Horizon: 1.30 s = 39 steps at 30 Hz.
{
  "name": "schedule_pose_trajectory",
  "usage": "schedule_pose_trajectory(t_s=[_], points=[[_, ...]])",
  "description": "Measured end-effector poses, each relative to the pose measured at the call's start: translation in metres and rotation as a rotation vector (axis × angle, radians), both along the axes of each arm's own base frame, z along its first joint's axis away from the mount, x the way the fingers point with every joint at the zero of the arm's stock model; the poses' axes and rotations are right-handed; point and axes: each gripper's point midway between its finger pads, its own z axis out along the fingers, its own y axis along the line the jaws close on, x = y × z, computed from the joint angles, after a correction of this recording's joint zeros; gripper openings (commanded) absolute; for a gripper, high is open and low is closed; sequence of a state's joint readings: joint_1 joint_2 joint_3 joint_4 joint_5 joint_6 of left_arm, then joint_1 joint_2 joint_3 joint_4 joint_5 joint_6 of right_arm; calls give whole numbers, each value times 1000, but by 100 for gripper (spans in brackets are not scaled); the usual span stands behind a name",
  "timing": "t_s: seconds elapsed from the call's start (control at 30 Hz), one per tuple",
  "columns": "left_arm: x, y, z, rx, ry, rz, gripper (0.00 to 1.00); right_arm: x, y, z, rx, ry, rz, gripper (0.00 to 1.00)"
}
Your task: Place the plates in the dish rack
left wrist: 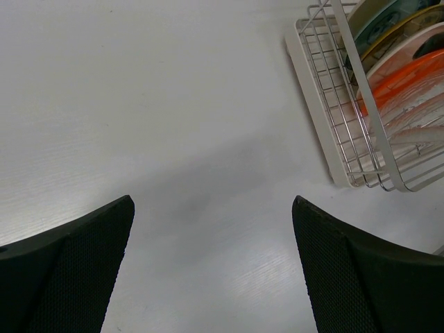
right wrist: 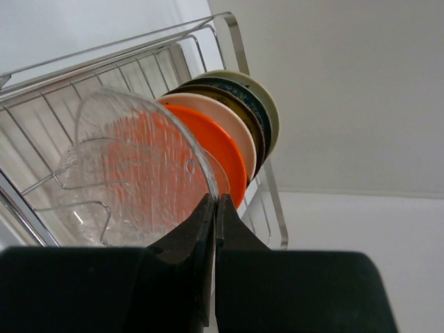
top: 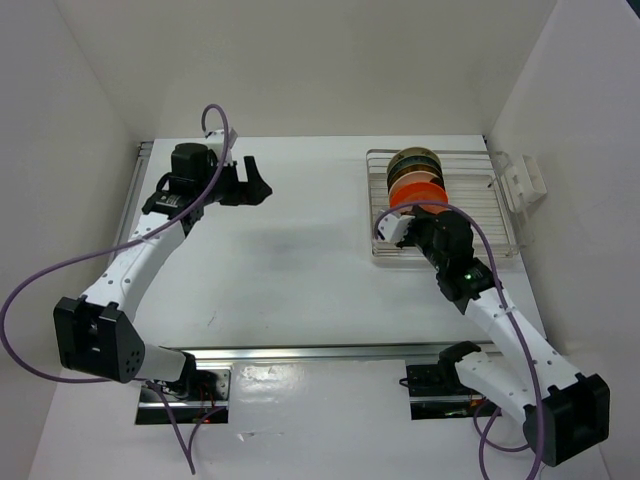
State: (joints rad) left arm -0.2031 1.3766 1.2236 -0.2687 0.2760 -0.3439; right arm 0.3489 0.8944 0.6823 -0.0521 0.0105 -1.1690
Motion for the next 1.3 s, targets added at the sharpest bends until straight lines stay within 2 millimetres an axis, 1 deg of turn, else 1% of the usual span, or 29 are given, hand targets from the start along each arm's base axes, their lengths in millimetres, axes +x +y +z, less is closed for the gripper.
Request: schedule_pose_trajectory(t_s=[0.03, 0.07, 0.2, 0.4, 0.53, 0.73, 0.87, 1.03, 1.27, 1.3], points=[[0, 2, 0, -1, 1, 3, 100, -1, -1, -7, -7, 12, -3, 0], [1, 3, 0, -2, 1, 5, 100, -1, -1, -10, -11, 6, -1, 0], [2, 6, 0, -7, 2, 7, 100, -4, -2, -9, -6, -26, -1, 0], [3, 4, -1, -14, 3, -4, 100, -5, -1, -9, -33, -46, 18, 0], [3, 3, -5, -15, 13, -9, 100, -4, 4, -11, -50, -45, 53, 0], [2, 3, -9, -14, 22, -10, 100, 5, 19, -26, -76, -17, 128, 0], [0, 6, -16, -12, 38, -3, 100, 10, 24, -28, -87, -19, 146, 0], [-2, 11, -22, -10, 51, 7, 100, 14, 22, -30, -94, -21, 145, 0], [-2, 14, -21, -11, 46, 15, 100, 13, 18, -30, -101, -14, 128, 0], [-2, 14, -20, -11, 46, 14, 100, 12, 18, -30, -101, -13, 127, 5]])
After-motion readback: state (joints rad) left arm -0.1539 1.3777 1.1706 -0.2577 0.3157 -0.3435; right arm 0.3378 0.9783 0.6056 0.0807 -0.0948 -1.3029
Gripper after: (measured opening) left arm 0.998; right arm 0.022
